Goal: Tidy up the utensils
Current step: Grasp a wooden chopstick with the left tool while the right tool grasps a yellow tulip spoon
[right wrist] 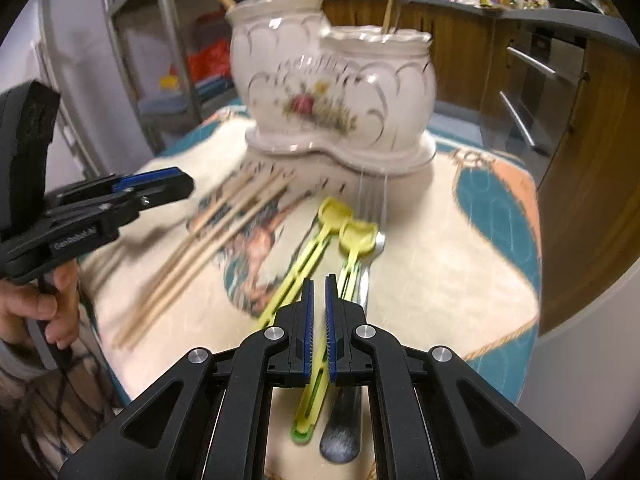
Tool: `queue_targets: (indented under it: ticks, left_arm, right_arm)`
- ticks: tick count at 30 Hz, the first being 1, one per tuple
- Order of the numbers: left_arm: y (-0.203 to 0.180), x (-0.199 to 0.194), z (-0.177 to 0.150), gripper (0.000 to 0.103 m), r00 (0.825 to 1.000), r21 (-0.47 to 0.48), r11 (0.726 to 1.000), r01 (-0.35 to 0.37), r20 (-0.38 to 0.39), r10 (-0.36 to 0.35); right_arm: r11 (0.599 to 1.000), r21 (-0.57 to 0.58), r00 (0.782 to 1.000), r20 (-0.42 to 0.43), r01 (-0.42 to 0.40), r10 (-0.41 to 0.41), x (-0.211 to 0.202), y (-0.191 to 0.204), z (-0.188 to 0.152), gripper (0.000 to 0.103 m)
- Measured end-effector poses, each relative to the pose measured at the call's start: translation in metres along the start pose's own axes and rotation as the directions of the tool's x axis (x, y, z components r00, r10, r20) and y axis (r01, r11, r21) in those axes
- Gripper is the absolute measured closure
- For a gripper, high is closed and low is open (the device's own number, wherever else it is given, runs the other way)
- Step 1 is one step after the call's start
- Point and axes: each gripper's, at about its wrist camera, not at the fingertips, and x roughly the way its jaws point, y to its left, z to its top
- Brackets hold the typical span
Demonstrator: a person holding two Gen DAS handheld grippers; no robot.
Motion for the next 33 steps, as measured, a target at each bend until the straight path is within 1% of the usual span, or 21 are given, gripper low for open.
queue_targets:
  ticks: [2, 5, 9, 11, 14, 15, 19, 21, 24, 26, 27, 30, 32, 33]
  left_arm:
    - [-0.005, 0.009, -0.003, 0.080, 0.999, 0.023, 1.000, -0.004, -0.042, 0.005]
    - [-0.009, 0.018, -0.009, 0.085, 0.996, 0.054, 0.998, -0.018, -0.085, 0.022]
    - [-0.006, 0.019, -0.010, 0.093, 0.995, 0.076, 0.997, -0.032, -0.092, 0.039]
    - [-0.005, 0.018, -0.010, 0.093, 0.994, 0.093, 0.995, -0.032, -0.101, 0.042]
    - [-0.001, 0.016, -0.011, 0.094, 0.993, 0.111, 0.993, -0.028, -0.110, 0.040]
    - [0.000, 0.016, -0.010, 0.095, 0.993, 0.109, 0.994, -0.026, -0.113, 0.038]
    - [0.007, 0.013, -0.010, 0.095, 0.991, 0.101, 0.995, -0.017, -0.128, 0.030]
    - [0.009, 0.012, -0.009, 0.095, 0.990, 0.102, 0.995, -0.016, -0.138, 0.030]
    - [0.012, 0.014, -0.005, 0.095, 0.986, 0.097, 0.995, -0.003, -0.165, 0.019]
    - [0.014, 0.017, -0.001, 0.095, 0.982, 0.094, 0.995, 0.008, -0.189, 0.010]
    - [0.014, 0.018, 0.001, 0.095, 0.980, 0.097, 0.995, 0.011, -0.199, 0.009]
    - [0.016, 0.023, 0.007, 0.095, 0.969, 0.109, 0.994, 0.029, -0.248, -0.001]
    - [0.017, 0.026, 0.012, 0.095, 0.958, 0.114, 0.993, 0.044, -0.287, -0.010]
    - [0.018, 0.028, 0.016, 0.095, 0.949, 0.117, 0.991, 0.057, -0.315, -0.017]
  right_arm:
    - [1.000, -0.011, 1.000, -0.026, 0.001, -0.001, 0.003, 0.003, -0.001, 0.097]
    - [0.999, -0.039, 0.999, -0.039, 0.009, -0.011, 0.005, 0.007, -0.001, 0.099]
    - [0.997, -0.081, 0.998, -0.066, 0.014, -0.019, 0.005, 0.012, 0.001, 0.101]
    - [0.995, -0.097, 0.996, -0.090, 0.010, -0.018, 0.005, 0.013, 0.003, 0.101]
    - [0.994, -0.108, 0.995, -0.091, 0.034, -0.044, -0.001, 0.012, 0.001, 0.101]
    - [0.994, -0.102, 0.995, -0.086, 0.036, -0.045, -0.003, 0.011, 0.003, 0.101]
    - [1.000, -0.023, 0.997, -0.079, 0.001, -0.002, -0.005, -0.001, 0.008, 0.101]
    - [0.998, 0.045, 0.996, -0.075, -0.042, 0.046, -0.003, -0.009, 0.014, 0.101]
    - [0.992, 0.093, 0.993, -0.079, -0.082, 0.090, 0.002, -0.009, 0.022, 0.098]
    - [0.988, 0.112, 0.988, -0.102, -0.105, 0.116, 0.010, -0.006, 0.029, 0.091]
    - [0.988, 0.115, 0.987, -0.113, -0.103, 0.116, 0.013, -0.005, 0.032, 0.090]
    - [0.990, 0.118, 0.982, -0.161, -0.081, 0.100, 0.023, -0.001, 0.040, 0.090]
    - [0.993, 0.099, 0.978, -0.190, -0.069, 0.087, 0.027, 0.004, 0.047, 0.090]
    - [0.994, 0.093, 0.976, -0.202, -0.065, 0.083, 0.028, 0.006, 0.048, 0.090]
